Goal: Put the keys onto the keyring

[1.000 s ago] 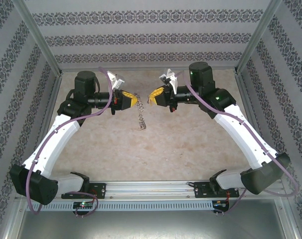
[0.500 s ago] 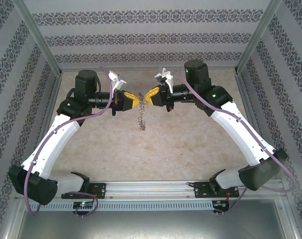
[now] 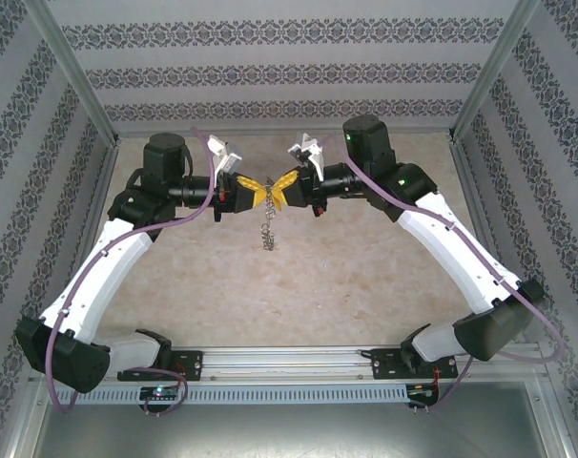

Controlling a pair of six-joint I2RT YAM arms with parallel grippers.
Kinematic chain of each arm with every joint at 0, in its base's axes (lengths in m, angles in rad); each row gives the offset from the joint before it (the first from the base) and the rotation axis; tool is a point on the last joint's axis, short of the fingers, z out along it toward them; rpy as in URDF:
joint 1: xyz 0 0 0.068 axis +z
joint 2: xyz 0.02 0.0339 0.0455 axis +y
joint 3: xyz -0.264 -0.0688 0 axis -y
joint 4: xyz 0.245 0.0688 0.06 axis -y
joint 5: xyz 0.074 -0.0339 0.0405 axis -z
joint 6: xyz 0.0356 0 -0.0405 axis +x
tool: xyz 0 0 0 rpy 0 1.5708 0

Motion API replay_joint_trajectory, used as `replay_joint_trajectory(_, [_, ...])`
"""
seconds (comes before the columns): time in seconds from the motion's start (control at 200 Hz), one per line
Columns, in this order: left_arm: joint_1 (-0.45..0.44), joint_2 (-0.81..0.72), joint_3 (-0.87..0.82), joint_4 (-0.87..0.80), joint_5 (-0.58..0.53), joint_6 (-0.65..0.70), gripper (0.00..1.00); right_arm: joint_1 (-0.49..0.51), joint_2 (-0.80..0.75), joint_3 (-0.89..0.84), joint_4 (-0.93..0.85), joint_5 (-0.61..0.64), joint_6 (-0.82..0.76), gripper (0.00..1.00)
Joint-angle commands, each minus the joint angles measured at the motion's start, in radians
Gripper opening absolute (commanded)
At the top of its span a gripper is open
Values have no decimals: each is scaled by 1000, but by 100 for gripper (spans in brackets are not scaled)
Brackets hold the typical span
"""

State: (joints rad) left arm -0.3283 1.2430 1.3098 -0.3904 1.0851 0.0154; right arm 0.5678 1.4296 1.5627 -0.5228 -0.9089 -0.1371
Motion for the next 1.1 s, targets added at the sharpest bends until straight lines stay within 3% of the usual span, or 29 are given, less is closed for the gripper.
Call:
replay_joint_trajectory(0.0, [-16, -5, 39, 8, 33, 20, 0, 9, 8, 34, 15, -1, -5, 0])
replay_joint_trajectory(0.265, [-15, -8, 40, 8, 33, 20, 0, 14, 20, 50, -2, 104, 2, 0])
replay_joint_trajectory(1.094, [-16, -14, 37, 26, 14, 29, 0, 10, 63, 93, -65, 189, 83, 0])
